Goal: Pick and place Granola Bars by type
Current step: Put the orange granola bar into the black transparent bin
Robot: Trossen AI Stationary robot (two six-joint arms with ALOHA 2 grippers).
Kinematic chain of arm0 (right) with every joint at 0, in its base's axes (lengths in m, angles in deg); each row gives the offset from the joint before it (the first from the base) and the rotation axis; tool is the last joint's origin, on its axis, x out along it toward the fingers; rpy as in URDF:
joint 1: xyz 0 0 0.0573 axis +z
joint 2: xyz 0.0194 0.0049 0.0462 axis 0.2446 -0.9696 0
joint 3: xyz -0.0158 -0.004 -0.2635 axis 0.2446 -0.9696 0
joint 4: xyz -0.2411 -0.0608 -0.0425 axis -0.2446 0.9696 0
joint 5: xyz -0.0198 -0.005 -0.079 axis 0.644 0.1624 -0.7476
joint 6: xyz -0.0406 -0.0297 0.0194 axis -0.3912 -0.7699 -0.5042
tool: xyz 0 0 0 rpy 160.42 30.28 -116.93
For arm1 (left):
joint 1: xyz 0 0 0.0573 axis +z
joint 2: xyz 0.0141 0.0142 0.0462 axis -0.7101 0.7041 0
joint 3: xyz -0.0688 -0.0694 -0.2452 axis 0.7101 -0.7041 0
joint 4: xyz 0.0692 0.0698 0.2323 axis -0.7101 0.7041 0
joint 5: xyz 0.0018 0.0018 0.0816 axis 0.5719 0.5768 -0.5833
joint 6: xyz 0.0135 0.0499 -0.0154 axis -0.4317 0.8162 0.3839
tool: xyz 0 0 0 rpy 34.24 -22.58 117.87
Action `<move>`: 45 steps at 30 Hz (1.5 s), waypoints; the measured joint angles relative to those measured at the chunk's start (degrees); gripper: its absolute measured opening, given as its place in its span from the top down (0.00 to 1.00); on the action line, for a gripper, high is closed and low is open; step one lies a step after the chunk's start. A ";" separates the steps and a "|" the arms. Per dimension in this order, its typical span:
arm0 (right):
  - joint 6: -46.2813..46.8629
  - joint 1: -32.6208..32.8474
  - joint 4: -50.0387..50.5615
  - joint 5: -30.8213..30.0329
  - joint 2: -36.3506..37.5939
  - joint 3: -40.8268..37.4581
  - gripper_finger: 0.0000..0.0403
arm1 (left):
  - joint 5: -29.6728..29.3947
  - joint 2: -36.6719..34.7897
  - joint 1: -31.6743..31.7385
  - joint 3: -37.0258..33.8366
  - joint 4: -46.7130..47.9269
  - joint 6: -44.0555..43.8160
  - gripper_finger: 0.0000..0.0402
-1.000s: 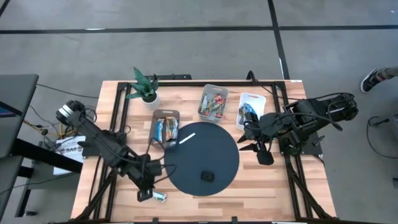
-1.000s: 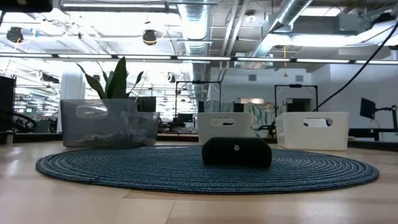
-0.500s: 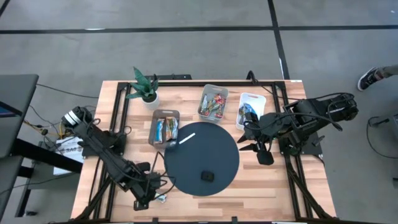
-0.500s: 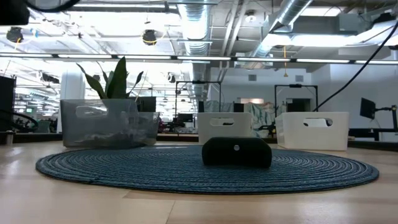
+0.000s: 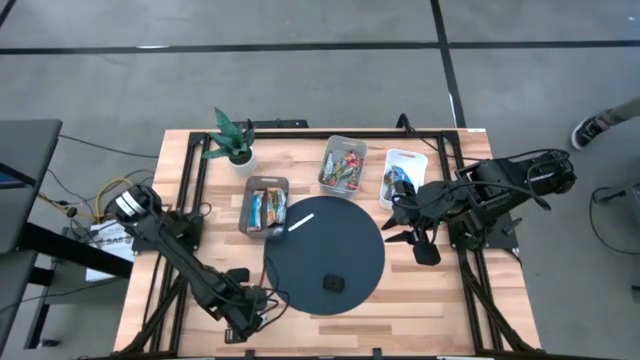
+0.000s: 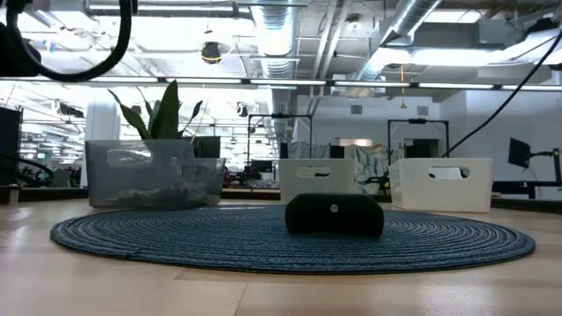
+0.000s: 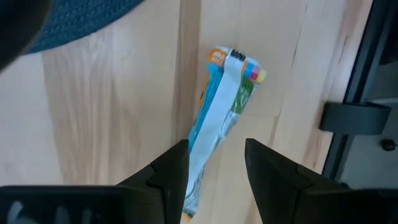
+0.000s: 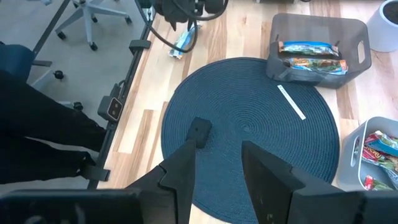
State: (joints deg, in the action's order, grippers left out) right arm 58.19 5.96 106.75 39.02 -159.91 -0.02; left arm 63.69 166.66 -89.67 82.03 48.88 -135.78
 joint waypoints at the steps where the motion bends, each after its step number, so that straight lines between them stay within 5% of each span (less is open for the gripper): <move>1: 0.00 -0.02 0.00 0.02 0.00 0.02 0.70 | 0.06 0.39 -0.02 0.00 -0.37 0.00 0.63; 20: 0.00 -0.02 0.24 0.15 0.00 0.00 0.70 | 0.41 4.01 0.00 -3.67 -5.26 2.26 0.64; 24: 0.00 -0.02 0.21 0.13 0.00 0.00 0.70 | 0.98 4.01 0.13 -3.65 -5.36 3.79 0.73; 29: 0.00 0.00 0.21 0.13 0.00 0.01 0.70 | 1.29 3.96 0.11 -3.62 -5.33 3.94 0.96; 35: 0.00 -0.02 0.20 0.11 0.00 0.00 0.70 | 0.47 3.72 0.70 -3.61 -4.89 0.84 0.99; 45: -0.04 0.00 0.20 0.09 0.00 0.00 0.70 | -13.08 -8.90 7.13 -3.65 -1.81 -6.23 1.00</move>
State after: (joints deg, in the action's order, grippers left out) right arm 58.15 5.96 106.95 39.11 -159.91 -0.02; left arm 50.61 157.76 -82.54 78.38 47.07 -142.00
